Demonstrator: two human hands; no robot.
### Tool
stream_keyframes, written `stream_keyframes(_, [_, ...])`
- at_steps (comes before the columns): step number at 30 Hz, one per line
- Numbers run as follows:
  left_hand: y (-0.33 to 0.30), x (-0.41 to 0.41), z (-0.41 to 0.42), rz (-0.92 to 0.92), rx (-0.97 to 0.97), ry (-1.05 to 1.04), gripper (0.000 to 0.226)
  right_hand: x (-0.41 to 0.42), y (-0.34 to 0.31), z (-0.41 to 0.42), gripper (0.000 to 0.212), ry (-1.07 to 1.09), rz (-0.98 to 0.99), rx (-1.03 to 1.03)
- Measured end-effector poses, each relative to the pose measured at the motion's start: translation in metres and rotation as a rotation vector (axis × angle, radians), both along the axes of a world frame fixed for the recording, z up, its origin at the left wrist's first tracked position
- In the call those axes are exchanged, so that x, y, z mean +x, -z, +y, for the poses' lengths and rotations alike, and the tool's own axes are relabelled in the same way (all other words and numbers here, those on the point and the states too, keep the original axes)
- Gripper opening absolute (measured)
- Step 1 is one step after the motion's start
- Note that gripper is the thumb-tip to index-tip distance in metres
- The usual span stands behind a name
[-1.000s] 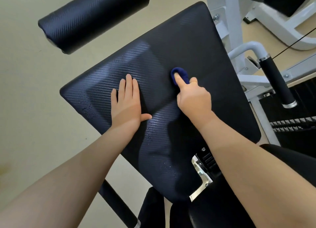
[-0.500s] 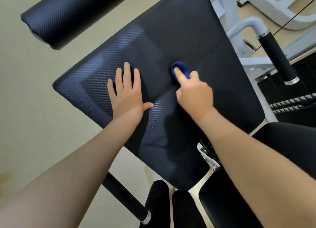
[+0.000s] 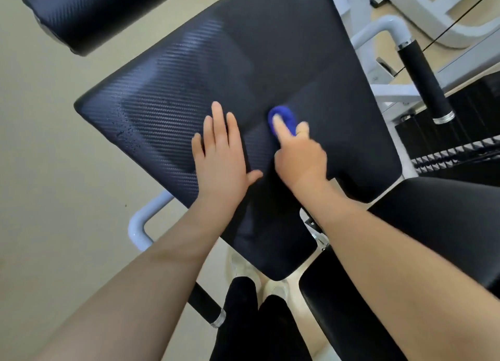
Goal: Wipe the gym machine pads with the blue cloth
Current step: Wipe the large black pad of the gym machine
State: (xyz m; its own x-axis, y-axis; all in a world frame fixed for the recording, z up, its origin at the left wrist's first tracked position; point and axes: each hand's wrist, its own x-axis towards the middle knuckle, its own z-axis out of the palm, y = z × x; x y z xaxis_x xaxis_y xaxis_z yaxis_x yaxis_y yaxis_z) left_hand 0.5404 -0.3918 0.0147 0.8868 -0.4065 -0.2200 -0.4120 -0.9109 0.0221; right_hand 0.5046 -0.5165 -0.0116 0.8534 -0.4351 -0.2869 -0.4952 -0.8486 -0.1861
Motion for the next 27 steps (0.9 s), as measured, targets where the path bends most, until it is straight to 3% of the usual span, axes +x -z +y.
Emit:
stream_keyframes(3, [0.015,-0.02,0.002,0.036,0.072,0.05,0.12,-0.035,0.013,0.018,0.067,-0.275,-0.03,-0.014])
stream_keyframes(5, [0.021,-0.022,0.002,0.027,0.103,0.054,0.12,-0.039,0.022,0.0,0.06,-0.341,-0.149,-0.095])
stream_keyframes(8, [0.024,-0.021,-0.001,-0.001,0.129,0.046,0.12,-0.02,0.02,-0.044,0.062,-0.194,-0.134,-0.221])
stream_keyframes(12, [0.028,-0.022,0.0,-0.019,0.133,0.048,0.119,-0.009,0.02,-0.062,0.067,0.044,-0.117,-0.151])
stream_keyframes(16, [0.027,-0.023,-0.002,-0.011,0.144,0.026,0.118,-0.043,0.032,0.0,0.062,-0.195,-0.271,-0.084])
stream_keyframes(19, [0.025,-0.024,-0.004,-0.003,0.142,0.01,0.118,-0.054,0.034,0.004,0.062,-0.303,-0.236,-0.076])
stream_keyframes(24, [0.03,-0.023,0.0,-0.013,0.116,0.023,0.119,-0.034,0.033,-0.059,0.071,0.146,-0.086,-0.071])
stream_keyframes(27, [0.032,-0.022,0.0,-0.025,0.11,0.051,0.12,-0.036,0.03,-0.034,0.071,0.27,-0.092,0.033])
